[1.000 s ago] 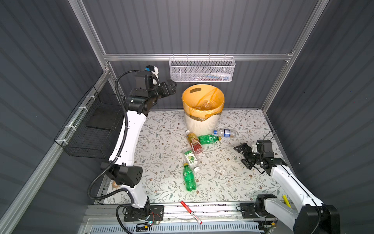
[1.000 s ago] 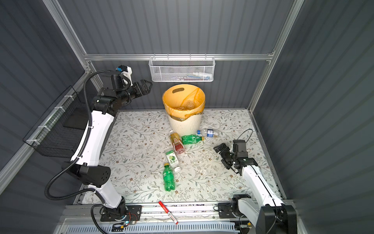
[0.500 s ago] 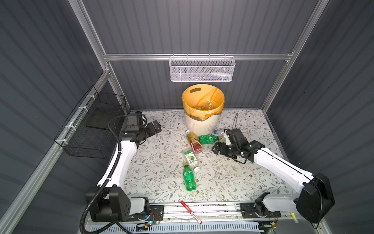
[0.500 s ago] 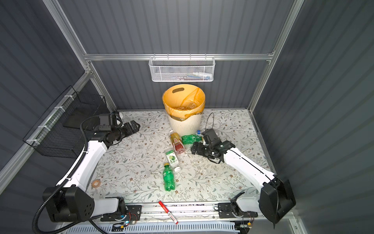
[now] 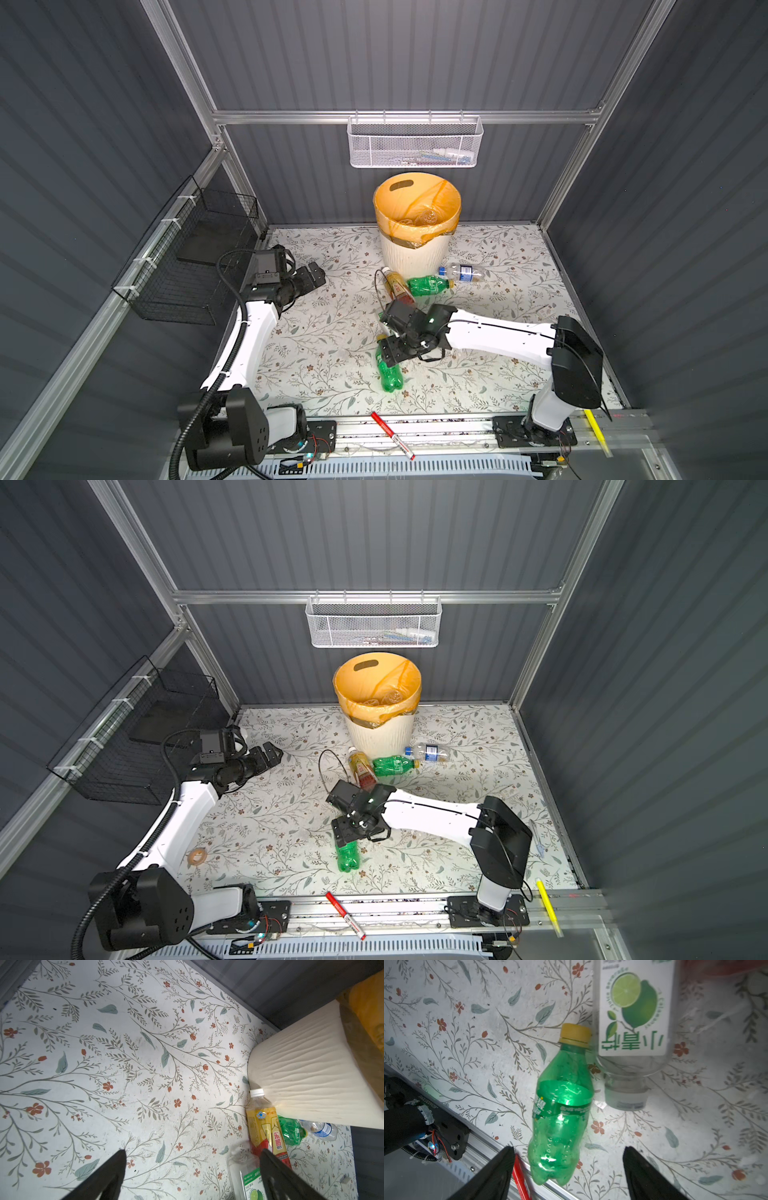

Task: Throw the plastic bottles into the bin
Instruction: 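Grasp the green yellow-cap bottle with the right gripper and lift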

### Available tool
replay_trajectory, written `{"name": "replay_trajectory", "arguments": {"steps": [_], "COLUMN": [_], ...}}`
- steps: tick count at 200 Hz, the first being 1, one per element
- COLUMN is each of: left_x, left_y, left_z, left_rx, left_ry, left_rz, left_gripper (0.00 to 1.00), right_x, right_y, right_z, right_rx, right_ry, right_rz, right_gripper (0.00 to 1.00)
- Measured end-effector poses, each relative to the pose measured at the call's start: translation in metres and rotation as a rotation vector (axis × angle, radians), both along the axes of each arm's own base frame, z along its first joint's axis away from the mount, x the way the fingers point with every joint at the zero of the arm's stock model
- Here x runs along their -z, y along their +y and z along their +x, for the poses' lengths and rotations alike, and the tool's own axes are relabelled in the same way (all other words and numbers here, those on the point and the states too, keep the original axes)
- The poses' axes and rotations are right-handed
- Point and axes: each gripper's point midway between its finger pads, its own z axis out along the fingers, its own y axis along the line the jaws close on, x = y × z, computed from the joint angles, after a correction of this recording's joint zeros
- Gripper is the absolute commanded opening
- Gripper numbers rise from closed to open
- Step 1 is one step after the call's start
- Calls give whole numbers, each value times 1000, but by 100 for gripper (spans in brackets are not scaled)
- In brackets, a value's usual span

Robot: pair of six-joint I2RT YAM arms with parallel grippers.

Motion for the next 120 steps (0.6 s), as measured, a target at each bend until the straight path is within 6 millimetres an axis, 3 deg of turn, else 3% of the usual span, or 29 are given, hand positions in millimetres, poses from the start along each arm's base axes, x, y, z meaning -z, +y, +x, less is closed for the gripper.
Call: {"name": "replay_trajectory", "arguments": {"steps": [28, 66, 120], "left_x": [2, 7, 13], "left_y": [-3, -5, -6], "left_z": [-2, -7, -10], "left_rx": [14, 21, 27], "left_ry": [-5, -2, 8], "left_rz": [-11, -18, -30], "left_gripper": [100, 100, 100], "right_x": [11, 32, 46], "right_y": [14, 12, 20], "right_z": [-10, -11, -13], "right_rx": [-34, -27, -36], "right_ry": [18, 45, 53], "right_rz": [-21, -76, -114], "right_gripper": [83, 83, 77]}}
